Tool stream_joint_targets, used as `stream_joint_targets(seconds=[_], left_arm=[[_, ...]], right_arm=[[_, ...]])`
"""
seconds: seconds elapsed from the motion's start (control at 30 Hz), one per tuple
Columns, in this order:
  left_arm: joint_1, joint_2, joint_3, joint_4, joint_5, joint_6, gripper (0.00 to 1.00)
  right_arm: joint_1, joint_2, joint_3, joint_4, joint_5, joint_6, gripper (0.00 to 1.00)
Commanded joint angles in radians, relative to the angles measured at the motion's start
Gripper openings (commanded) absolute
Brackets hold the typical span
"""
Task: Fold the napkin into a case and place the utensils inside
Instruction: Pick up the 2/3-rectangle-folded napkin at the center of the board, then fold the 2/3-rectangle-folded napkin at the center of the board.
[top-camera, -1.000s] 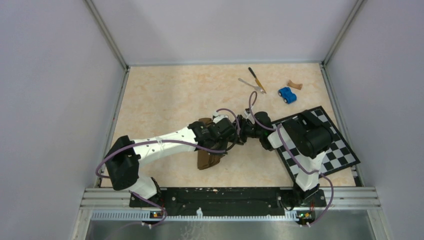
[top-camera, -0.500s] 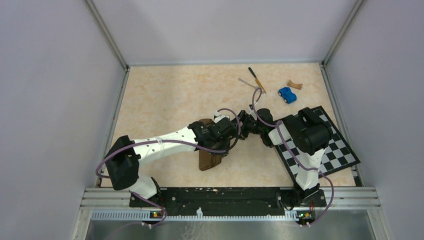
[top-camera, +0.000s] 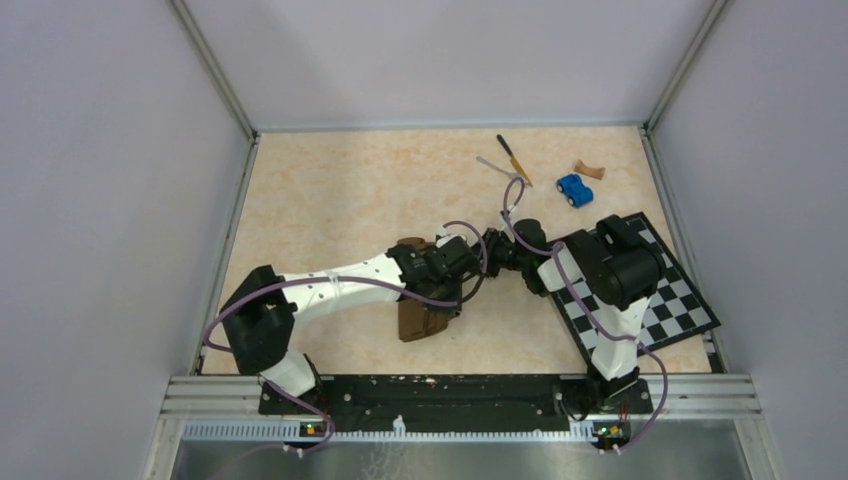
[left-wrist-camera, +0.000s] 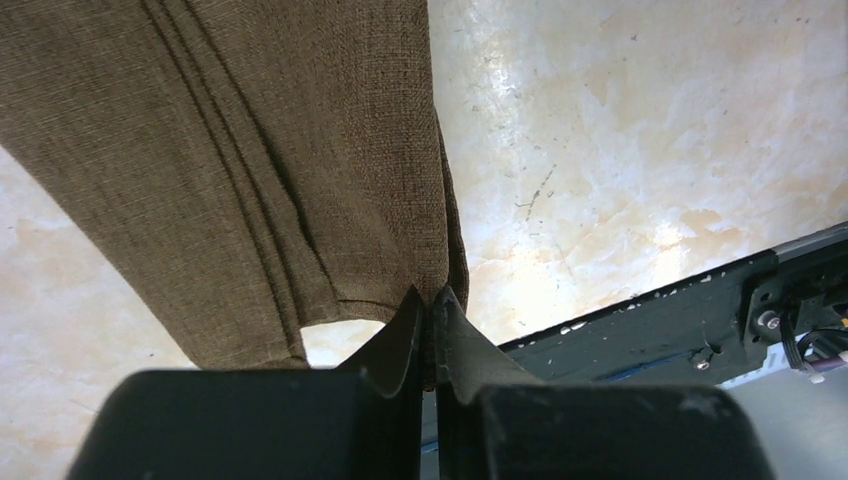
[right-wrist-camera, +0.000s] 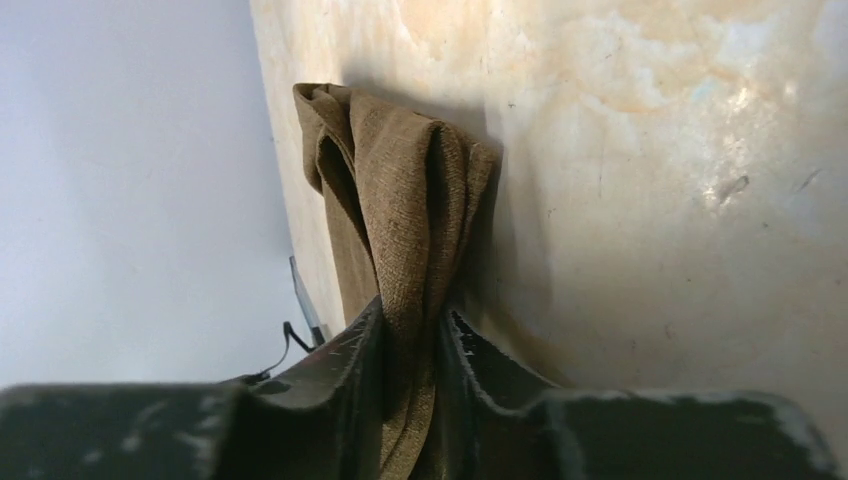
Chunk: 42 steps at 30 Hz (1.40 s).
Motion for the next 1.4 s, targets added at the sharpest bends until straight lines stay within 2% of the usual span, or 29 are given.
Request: stream_joint_targets(seconds=[0.0, 0.1, 0.17, 0.2, 0.27, 0.33, 0.47, 0.57, 0.7, 1.03, 1.37], left_arm=[[0.012, 0.012, 0.007, 0.082, 0.066, 0.014, 0.13], [0.03, -0.037, -0.006, 0.134, 0.11, 0.034, 0.43], [0.086, -0.105, -0.043, 0.176, 0.156, 0.042, 0.61], [0.125, -0.147, -0.07, 0.201, 0.181, 0.044, 0.65], [0.228, -0.24, -0.141, 0.282, 0.231, 0.029, 0.67], [0.327, -0.297, -0.22, 0.38, 0.261, 0.013, 0.58], [0.456, -0.281, -0.295, 0.503, 0.274, 0.002, 0.28], [0.498, -0.209, -0.312, 0.598, 0.288, 0.016, 0.13], [0.515, -0.1, -0.298, 0.653, 0.265, 0.043, 0.01], [0.514, 0.09, -0.368, 0.788, 0.225, 0.011, 0.0], [0.513, 0.162, -0.418, 0.887, 0.253, 0.016, 0.0]], right_arm=[[-0.005, -0.055, 0.004, 0.008, 0.011, -0.063, 0.14], [-0.005, -0.06, 0.019, -0.015, 0.007, -0.106, 0.0], [-0.006, -0.066, 0.037, -0.063, 0.006, -0.147, 0.0], [-0.006, -0.069, 0.046, -0.086, 0.006, -0.163, 0.0], [-0.005, -0.073, 0.059, -0.114, 0.003, -0.186, 0.0], [-0.005, -0.085, 0.066, -0.147, 0.009, -0.209, 0.0], [-0.004, -0.125, 0.086, -0.235, 0.035, -0.268, 0.0], [0.006, -0.151, 0.109, -0.314, 0.061, -0.312, 0.0], [0.027, -0.182, 0.137, -0.427, 0.118, -0.356, 0.0], [0.114, -0.231, 0.269, -0.688, 0.295, -0.393, 0.0], [0.261, -0.199, 0.407, -0.824, 0.431, -0.177, 0.0]])
